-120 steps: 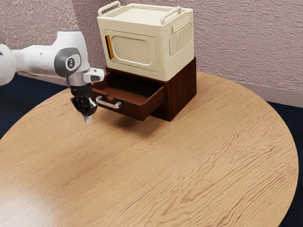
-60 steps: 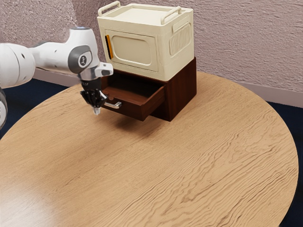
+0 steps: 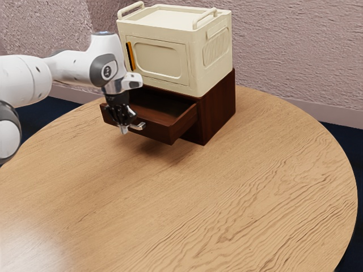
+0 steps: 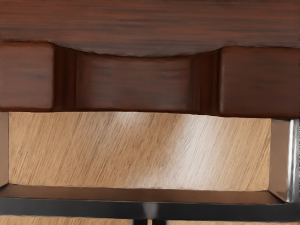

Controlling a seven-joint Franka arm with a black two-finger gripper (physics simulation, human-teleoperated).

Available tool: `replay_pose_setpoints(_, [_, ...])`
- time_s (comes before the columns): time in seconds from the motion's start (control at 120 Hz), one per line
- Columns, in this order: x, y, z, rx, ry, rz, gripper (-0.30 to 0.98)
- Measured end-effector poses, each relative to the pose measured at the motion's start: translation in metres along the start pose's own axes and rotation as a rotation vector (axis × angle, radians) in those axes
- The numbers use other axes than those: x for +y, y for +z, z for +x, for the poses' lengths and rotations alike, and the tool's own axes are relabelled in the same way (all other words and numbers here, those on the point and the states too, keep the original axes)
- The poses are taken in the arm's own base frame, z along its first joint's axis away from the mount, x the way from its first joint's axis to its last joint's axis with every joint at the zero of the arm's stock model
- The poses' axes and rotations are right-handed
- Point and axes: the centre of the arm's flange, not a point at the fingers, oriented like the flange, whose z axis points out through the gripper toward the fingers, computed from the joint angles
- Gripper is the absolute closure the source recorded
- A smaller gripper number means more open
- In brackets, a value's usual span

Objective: Push the drawer handle with one arm to close the drawer

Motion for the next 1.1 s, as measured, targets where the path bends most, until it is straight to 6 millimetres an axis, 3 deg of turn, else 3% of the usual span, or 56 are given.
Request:
replay_pose_setpoints(0.933, [0.000,-0.008,0.036,0.081,-0.006,0.000,0.79])
replay_pose_setpoints(1.1, [0.003,-0.002,0.046,0.096,0.000,0.003,0.79])
